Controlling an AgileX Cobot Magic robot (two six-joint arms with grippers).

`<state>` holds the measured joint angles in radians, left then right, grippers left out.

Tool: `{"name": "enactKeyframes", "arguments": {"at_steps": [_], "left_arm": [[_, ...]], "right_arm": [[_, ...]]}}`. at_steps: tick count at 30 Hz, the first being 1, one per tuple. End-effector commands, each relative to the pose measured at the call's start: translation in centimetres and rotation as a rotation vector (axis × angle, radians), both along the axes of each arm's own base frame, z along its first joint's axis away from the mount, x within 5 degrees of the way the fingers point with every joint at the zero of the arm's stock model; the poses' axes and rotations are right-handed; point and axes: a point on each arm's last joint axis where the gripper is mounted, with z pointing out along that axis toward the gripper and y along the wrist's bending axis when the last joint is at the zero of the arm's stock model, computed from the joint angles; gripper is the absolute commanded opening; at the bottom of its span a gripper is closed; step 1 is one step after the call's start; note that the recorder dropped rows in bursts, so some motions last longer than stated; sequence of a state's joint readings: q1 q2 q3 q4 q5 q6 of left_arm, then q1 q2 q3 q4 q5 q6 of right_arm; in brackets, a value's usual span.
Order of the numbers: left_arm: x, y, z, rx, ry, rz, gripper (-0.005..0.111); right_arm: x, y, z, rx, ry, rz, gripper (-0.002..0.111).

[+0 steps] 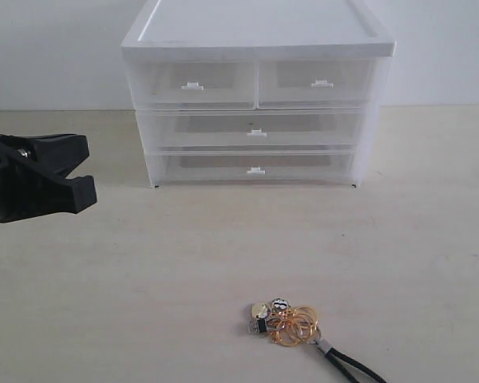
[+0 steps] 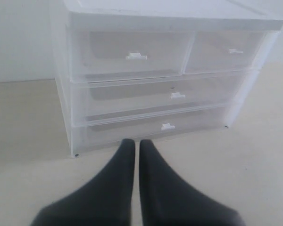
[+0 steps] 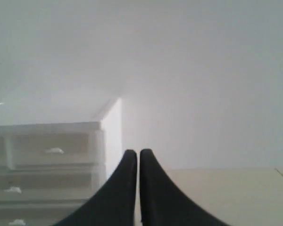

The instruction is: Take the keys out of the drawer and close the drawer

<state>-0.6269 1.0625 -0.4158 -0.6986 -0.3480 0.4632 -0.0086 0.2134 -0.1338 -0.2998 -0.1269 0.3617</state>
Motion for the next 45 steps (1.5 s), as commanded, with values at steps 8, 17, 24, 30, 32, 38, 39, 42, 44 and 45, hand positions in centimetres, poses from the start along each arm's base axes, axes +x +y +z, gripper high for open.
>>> {"name": "enactKeyframes", "arguments": {"at_steps": [8,17,24,30,32,38,39,42,44,45], "left_arm": [[-0.2,0.1,0.0,-0.005,-0.001,0.002,0.004],[-0.2,0.1,0.0,-0.004,0.003,0.000,0.004],[-0.2,0.1,0.0,-0.004,0.003,0.000,0.004],[-0.2,0.1,0.0,-0.004,0.000,0.002,0.004],[-0.2,0.1,0.0,-0.004,0.000,0.002,0.004],[-0.2,0.1,0.0,-0.004,0.000,0.002,0.004],[-0.2,0.1,0.0,-0.004,0.000,0.002,0.004],[-0.2,0.1,0.0,-0.004,0.000,0.002,0.004],[-0.2,0.1,0.0,-0.004,0.000,0.002,0.004],[-0.2,0.1,0.1,-0.007,-0.003,0.002,0.004]], "right_arm": [[-1.7,0.1,-6.2,-0.089,0.247,0.012,0.000],[-2.0,0.0,-7.4,-0.027,0.385,0.003,0.000],[-2.0,0.0,-7.4,-0.028,0.385,0.005,0.000],[-2.0,0.0,-7.4,-0.028,0.385,0.005,0.000],[-2.0,0.0,-7.4,-0.028,0.385,0.005,0.000],[-2.0,0.0,-7.4,-0.028,0.385,0.005,0.000],[-2.0,0.0,-7.4,-0.028,0.385,0.005,0.000],[-2.0,0.0,-7.4,-0.028,0.383,0.005,0.000],[-2.0,0.0,-7.4,-0.028,0.383,0.005,0.000],[-2.0,0.0,-7.4,-0.028,0.383,0.005,0.000]]}}
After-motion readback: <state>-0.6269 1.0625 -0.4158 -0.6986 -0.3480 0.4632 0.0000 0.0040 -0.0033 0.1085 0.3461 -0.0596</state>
